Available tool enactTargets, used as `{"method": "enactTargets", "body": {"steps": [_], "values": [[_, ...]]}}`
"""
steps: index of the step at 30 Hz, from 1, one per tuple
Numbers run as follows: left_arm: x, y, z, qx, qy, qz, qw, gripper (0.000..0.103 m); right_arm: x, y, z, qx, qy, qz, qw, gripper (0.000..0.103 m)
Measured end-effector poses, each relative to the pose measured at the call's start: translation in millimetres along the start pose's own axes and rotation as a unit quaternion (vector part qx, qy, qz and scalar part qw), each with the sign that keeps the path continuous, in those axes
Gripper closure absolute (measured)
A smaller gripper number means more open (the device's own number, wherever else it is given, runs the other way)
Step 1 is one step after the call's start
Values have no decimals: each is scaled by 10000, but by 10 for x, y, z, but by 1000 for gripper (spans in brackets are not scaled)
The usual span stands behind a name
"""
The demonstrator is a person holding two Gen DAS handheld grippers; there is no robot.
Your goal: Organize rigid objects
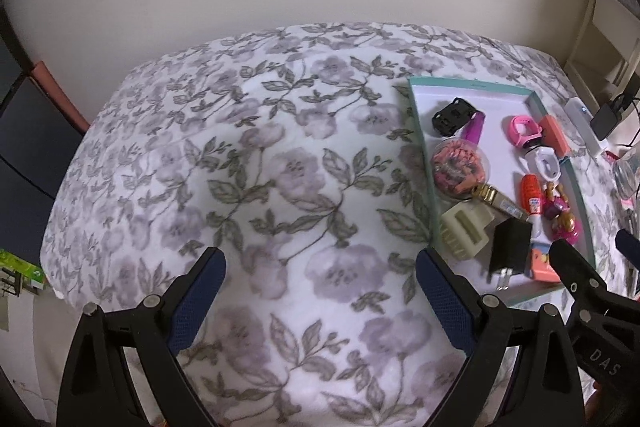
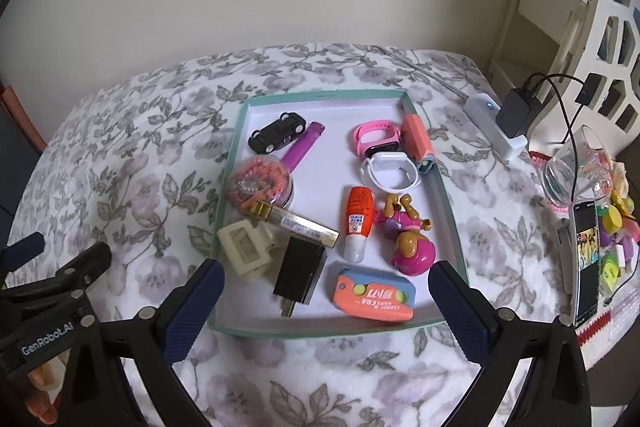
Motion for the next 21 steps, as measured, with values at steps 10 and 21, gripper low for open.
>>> {"method": "enactTargets", "body": {"steps": [10, 21], "values": [[-167, 197, 62, 164, -33, 83, 9998, 7, -82, 120, 125, 55, -51, 186, 9998, 0], [-230, 275, 121, 168, -116, 164, 9997, 7, -108, 135, 310, 19, -262, 170, 9995, 0]]}}
Point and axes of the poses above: each gripper's, at about its wrist camera, not at the fingertips, and z roughly against the way its jaws point, y to its left, x to its top, the point moved 1 cm from there along -z, roughly the way its jaws point
